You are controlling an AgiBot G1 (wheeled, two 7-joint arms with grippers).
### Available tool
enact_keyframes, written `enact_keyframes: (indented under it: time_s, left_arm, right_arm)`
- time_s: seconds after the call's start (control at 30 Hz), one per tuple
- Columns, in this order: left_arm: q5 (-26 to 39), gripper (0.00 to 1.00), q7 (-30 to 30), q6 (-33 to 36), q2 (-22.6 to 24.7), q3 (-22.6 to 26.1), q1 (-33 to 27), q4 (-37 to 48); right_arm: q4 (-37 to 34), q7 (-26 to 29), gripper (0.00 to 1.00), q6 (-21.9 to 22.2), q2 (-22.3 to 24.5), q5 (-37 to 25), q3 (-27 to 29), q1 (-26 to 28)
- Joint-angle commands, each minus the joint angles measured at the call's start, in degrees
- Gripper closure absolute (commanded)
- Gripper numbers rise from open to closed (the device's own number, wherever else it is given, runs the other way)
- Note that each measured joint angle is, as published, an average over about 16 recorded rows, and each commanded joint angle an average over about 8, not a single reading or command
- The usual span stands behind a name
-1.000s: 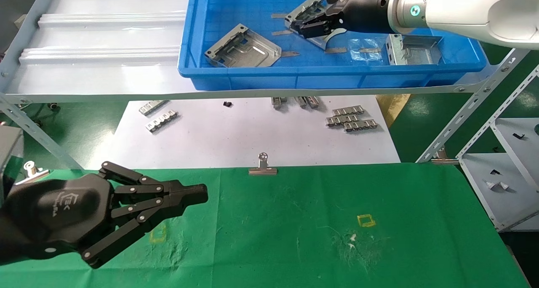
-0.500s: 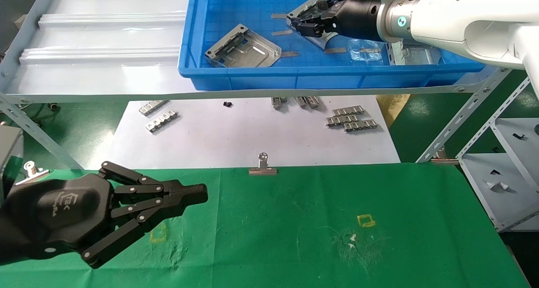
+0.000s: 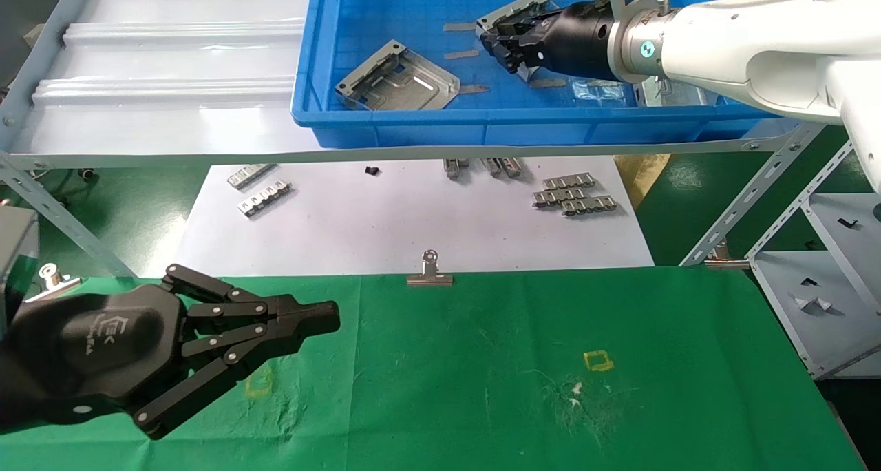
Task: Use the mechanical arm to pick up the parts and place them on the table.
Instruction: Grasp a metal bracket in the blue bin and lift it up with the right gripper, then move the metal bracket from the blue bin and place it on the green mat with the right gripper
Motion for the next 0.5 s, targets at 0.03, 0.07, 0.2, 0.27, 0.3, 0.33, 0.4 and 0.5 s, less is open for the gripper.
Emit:
enact_keyframes:
  time_s: [0.03,0.07,0.2,0.27,0.3,0.33,0.4,0.5]
  left_arm:
    - [0.0,1.0,0.0,0.0,0.0,0.0,0.0,0.0]
    - [0.0,1.0,0.0,0.0,0.0,0.0,0.0,0.0]
    - [0.0,1.0,0.0,0.0,0.0,0.0,0.0,0.0]
    - [0.0,1.0,0.0,0.0,0.0,0.0,0.0,0.0]
    - [0.0,1.0,0.0,0.0,0.0,0.0,0.0,0.0]
    - [0.0,1.0,0.0,0.0,0.0,0.0,0.0,0.0]
    - [0.0,0.84,0.0,0.0,0.0,0.0,0.0,0.0]
    - [0.0,0.47,0.0,0.0,0.0,0.0,0.0,0.0]
  right_arm:
    - [0.32,0.27,1.0,0.15,0.0,0.14,-0.37,-0.19]
    - [0.43,0.37,1.0,0.18,0.02,0.31,-0.48,-0.19]
    - [0.71,0.73,1.0,-0.27,0.14,1.16,-0.8,0.01]
    - [0.69,0.8,1.0,-0.74,0.24,1.62,-0.9,0.24]
    - [0.65,0.76,1.0,-1.03,0.31,1.85,-0.93,0.39]
    - [0.57,0.7,1.0,-1.35,0.39,2.09,-0.93,0.56]
    - [0.35,0.41,1.0,-2.0,0.62,2.57,-0.87,1.03]
    - [-0.05,-0.48,1.0,-3.29,1.1,3.36,-0.62,2.01]
